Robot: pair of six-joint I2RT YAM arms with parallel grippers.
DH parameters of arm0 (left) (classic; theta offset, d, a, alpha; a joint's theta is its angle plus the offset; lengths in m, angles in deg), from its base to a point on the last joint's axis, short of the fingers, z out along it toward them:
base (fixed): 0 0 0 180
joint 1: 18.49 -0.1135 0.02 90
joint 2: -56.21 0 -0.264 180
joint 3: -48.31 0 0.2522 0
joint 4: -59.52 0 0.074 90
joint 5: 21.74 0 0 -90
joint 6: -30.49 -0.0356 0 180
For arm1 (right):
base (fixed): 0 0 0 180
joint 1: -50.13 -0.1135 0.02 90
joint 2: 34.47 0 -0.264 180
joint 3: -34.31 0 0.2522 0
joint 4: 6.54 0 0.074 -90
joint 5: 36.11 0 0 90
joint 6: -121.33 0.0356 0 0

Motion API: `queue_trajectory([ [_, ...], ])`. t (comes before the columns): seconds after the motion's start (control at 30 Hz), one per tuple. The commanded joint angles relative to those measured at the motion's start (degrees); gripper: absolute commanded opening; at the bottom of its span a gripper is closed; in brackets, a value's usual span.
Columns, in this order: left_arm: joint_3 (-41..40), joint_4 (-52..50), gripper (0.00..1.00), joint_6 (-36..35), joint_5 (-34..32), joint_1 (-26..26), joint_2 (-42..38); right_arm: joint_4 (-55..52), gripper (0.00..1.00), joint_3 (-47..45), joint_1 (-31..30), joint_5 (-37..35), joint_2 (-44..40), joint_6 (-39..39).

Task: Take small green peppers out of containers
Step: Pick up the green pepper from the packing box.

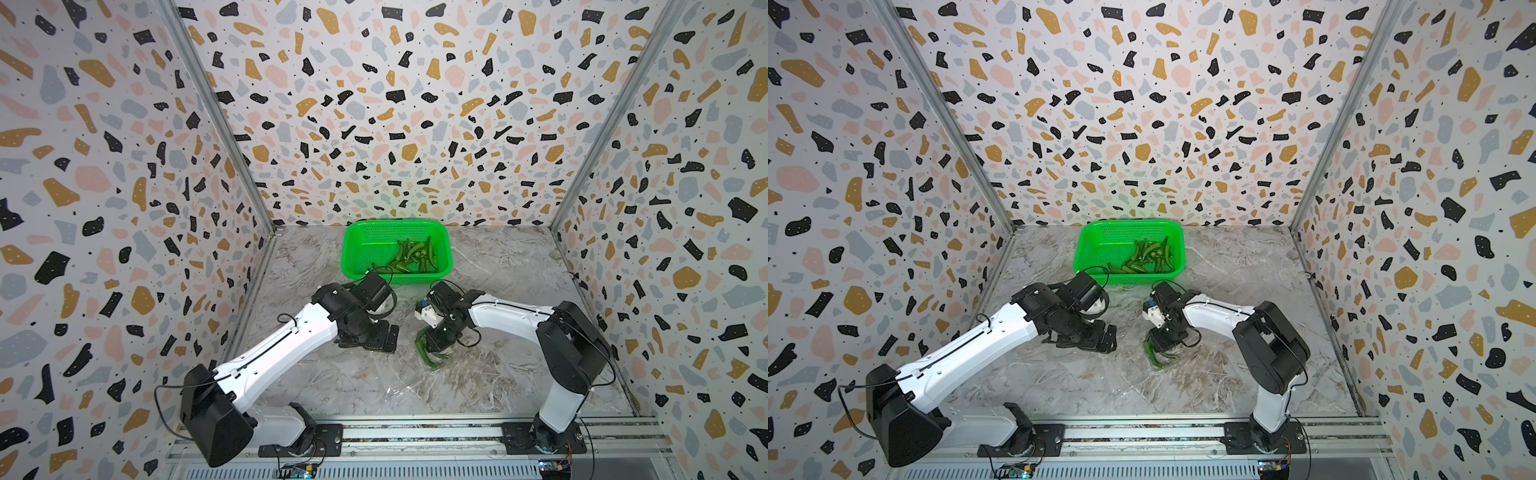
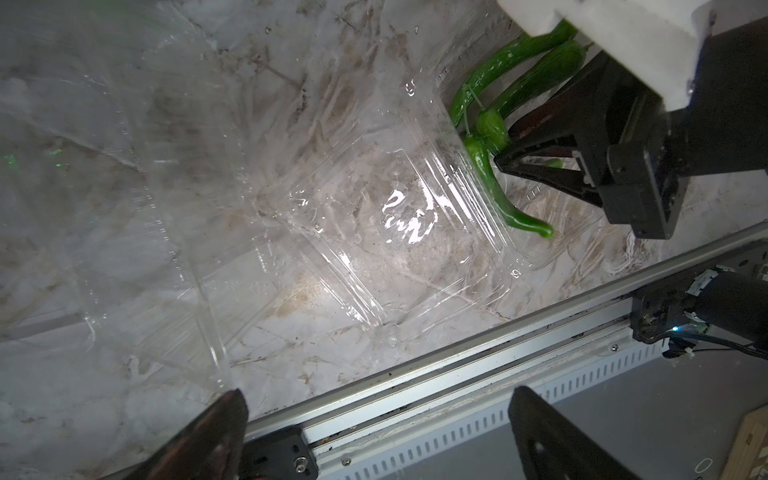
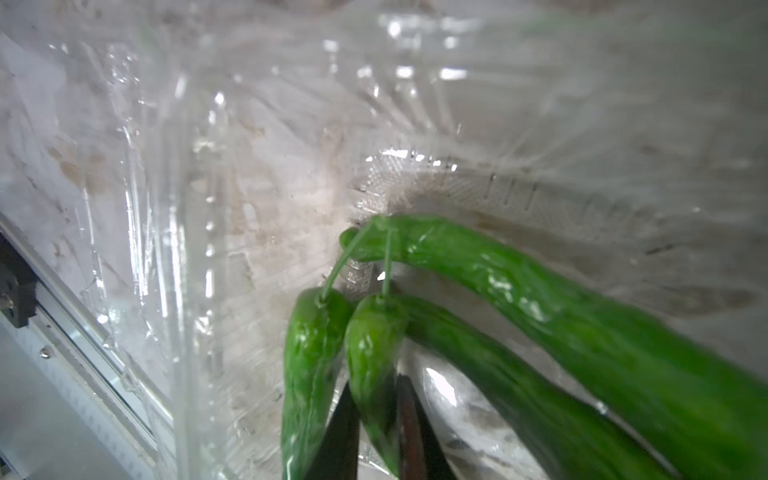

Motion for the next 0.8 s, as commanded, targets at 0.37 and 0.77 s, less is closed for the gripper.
queue_trajectory([
  [0.37,1.8,-1.4,0.99,-0.8,-0.4,-0.2,-0.1,-2.4,0.12,-1.8,-0.1,-0.2,-10.3,1.9],
  [0.77,1.5,-1.6,0.99,-1.3,-0.2,-0.2,-0.5,-4.7,0.11,-2.5,-0.1,-1.4,-17.2,4.3],
])
